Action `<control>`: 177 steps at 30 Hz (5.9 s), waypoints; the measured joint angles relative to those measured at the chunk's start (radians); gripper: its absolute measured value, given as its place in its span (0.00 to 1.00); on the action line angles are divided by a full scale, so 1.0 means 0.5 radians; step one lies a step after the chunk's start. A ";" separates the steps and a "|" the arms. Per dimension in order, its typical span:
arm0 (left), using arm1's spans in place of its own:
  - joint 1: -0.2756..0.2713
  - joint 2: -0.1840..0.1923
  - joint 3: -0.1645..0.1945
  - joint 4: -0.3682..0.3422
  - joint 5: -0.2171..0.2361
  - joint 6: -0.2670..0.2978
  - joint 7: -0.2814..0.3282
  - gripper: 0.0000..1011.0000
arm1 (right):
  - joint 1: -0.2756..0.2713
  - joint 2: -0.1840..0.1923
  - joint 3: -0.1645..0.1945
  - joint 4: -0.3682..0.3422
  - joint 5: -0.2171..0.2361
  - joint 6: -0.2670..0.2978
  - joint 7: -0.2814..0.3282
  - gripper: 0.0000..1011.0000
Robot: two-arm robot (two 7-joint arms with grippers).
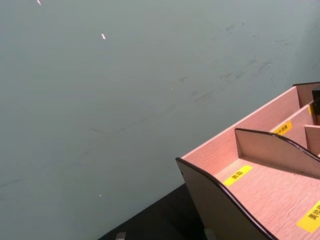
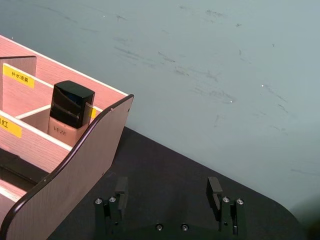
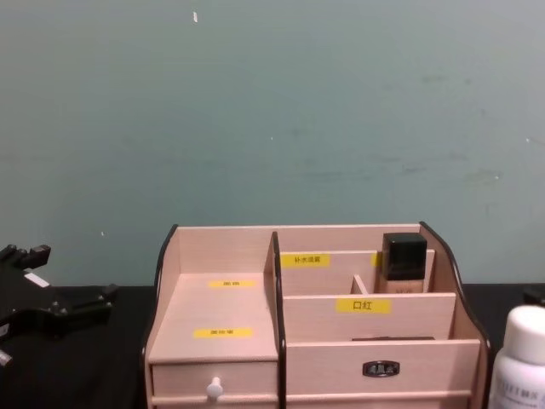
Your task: Pick up the facial cleanser and watermelon frost from the table and place them into the tiered storage box.
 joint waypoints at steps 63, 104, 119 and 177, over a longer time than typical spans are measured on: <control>0.000 0.000 0.000 0.000 0.000 0.000 0.000 1.00 | -0.448 0.216 0.360 -0.721 0.296 0.013 0.216 0.99; 0.000 0.000 0.000 0.000 0.000 0.000 0.000 1.00 | -0.768 0.211 0.405 -0.895 0.528 0.595 0.539 0.99; 0.000 0.000 0.000 0.000 0.000 0.000 0.000 1.00 | -0.583 0.065 0.349 -0.701 0.460 0.579 0.702 0.99; 0.000 0.000 0.000 0.000 0.000 0.000 0.000 1.00 | -0.485 -0.015 0.320 -0.593 0.413 0.591 0.791 0.59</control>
